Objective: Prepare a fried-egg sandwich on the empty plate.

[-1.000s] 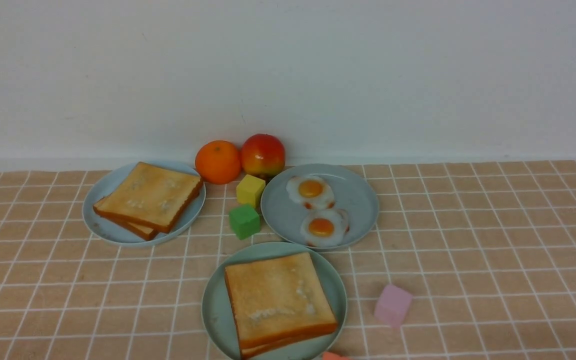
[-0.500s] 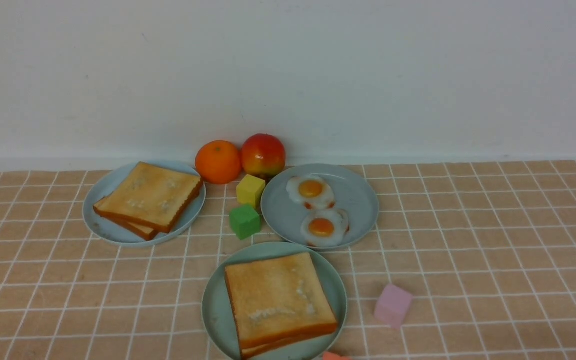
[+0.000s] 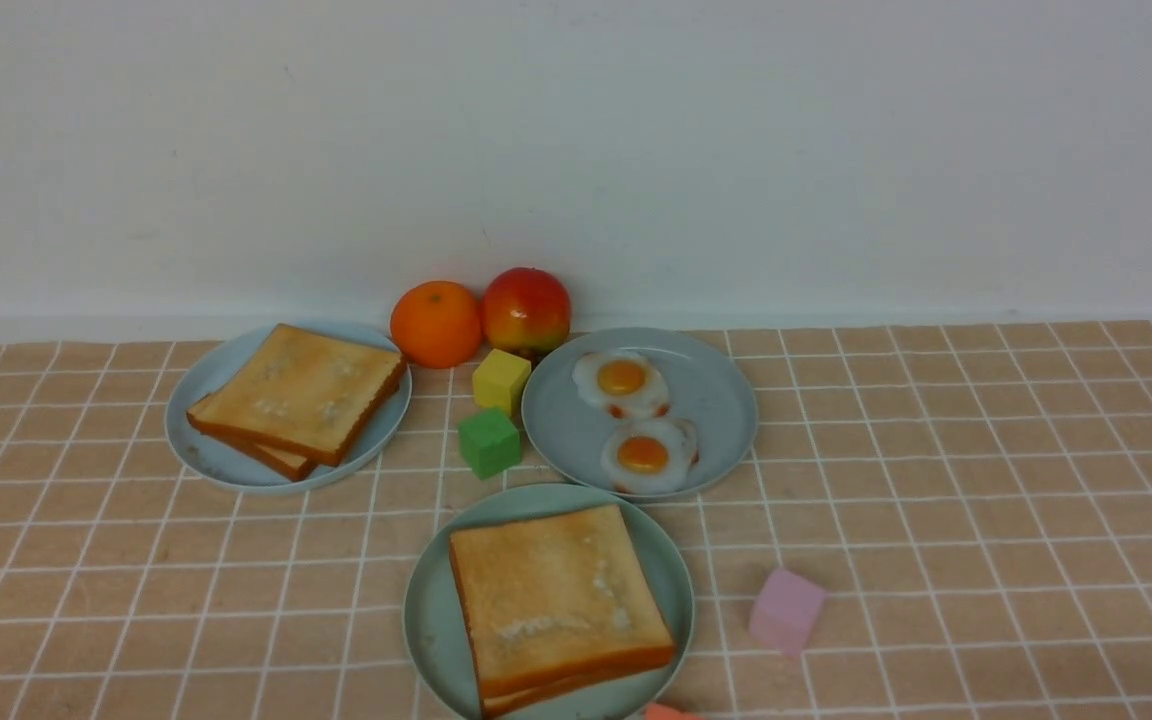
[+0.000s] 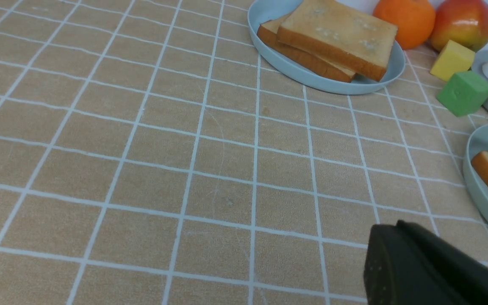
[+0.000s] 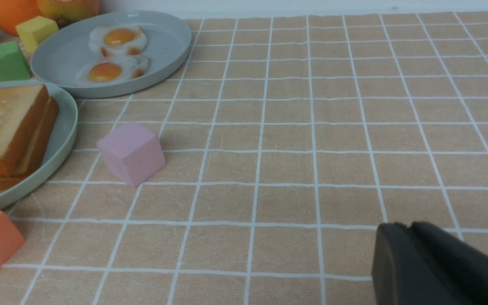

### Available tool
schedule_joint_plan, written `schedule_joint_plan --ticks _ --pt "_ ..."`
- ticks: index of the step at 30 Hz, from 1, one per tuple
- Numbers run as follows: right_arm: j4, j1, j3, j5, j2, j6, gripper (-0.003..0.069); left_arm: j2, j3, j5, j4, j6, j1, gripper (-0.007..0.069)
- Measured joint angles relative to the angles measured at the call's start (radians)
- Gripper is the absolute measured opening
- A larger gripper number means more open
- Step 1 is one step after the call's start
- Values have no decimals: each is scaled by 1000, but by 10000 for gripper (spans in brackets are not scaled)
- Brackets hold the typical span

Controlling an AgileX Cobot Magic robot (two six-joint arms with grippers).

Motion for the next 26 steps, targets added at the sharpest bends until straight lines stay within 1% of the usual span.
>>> schedule_joint_plan --ticks 26 --pt "0 0 0 0 0 0 85 0 0 0 0 0 0 4"
